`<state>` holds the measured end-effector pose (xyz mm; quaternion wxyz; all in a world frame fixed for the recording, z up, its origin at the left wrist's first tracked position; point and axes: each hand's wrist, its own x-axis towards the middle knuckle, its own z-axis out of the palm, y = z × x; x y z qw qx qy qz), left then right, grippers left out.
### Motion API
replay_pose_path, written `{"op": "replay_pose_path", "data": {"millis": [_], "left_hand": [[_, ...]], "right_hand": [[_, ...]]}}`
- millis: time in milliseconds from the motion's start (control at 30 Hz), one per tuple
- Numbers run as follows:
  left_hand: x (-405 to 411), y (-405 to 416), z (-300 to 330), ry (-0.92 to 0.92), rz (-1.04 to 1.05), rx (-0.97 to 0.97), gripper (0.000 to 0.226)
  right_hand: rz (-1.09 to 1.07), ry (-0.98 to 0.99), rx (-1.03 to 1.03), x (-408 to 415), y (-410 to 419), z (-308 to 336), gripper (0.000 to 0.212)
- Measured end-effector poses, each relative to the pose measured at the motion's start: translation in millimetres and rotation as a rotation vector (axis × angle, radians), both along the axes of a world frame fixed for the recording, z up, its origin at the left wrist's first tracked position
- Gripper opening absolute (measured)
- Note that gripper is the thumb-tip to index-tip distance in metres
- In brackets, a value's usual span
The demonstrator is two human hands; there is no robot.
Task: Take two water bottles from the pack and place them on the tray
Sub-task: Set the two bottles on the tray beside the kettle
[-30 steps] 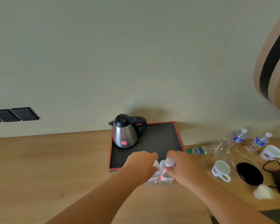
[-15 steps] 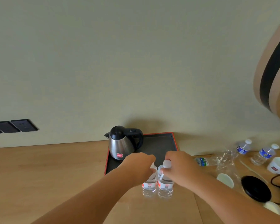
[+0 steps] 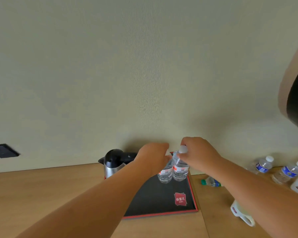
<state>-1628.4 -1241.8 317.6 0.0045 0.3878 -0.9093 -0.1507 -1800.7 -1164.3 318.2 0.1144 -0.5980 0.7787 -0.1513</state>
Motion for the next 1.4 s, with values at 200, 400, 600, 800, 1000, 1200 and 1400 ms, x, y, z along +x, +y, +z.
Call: {"op": "replay_pose_path", "data": {"millis": [200,400,600,800,1000,1200,1400], "left_hand": [[-25,-41,-17,-0.005,0.017,-0.004,0.031],[-35,-73,-33,0.004,0.017,0.015,0.026],[-43,-88,-35,0.0,-0.019,0.004,0.032],[-43,-83,-40,-0.039,-0.046,-0.049,0.018],[-30,-89,-29,-0.059,-0.106,0.056,0.037],[-28,-98,-10,-0.261,-0.321,-0.018,0.032],[-33,-98,-11,-0.333,-0.311,-0.154,0.03]], "right_hand": [[-0.045,-0.018,-0.011,-21,-37,-13,0.016],[-0.025,-0.022,-0.033,-29,-62,-29,0.017],[0.021,0.045,-0.062,-28,-83,-42,0.014],[0.045,0.082,-0.013,-24,-85,-44,0.015],[0.017,0.045,0.093,-27,-88,-33,0.021],[-0.041,0.093,0.111,-18,-88,-20,0.041],[0.015,0.113,0.182,-19,-87,-11,0.022]]}}
